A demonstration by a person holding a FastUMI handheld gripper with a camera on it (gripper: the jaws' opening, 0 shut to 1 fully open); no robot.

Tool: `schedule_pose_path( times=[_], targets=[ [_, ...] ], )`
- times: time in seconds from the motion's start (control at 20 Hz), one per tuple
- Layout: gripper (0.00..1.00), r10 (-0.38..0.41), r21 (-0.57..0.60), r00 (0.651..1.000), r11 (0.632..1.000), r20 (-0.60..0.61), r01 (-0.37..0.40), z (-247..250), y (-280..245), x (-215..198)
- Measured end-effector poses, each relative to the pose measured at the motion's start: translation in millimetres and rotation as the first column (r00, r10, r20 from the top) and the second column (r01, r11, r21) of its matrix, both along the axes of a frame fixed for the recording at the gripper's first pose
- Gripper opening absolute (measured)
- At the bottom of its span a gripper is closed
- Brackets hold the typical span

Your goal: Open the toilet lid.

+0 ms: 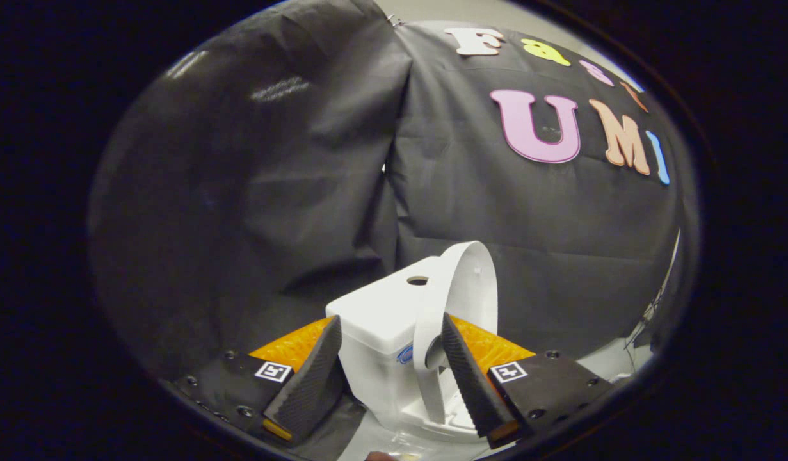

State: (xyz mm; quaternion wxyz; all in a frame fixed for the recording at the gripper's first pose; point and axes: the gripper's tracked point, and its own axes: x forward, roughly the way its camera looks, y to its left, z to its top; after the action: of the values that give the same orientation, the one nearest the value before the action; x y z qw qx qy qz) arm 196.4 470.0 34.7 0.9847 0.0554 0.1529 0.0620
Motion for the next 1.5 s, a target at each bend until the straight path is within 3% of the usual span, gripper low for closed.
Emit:
schedule_pose_path(
  times=[0.25,0.7,1.05,1.5],
  targets=[
    [0.97,-0.005,0.018,1.000,1.000,0.024,0.004,15,-25,-7],
    [0.97,-0.090,0.009,0.991,0.996,0.103,0.090,41,-97,-15],
    [0.97,-0.156,0.002,0.983,0.988,0.099,0.156,35,-149,-21],
    [0.97,-0.166,-0.026,0.984,0.986,0.067,0.168,20,-189,-29]
  ],
)
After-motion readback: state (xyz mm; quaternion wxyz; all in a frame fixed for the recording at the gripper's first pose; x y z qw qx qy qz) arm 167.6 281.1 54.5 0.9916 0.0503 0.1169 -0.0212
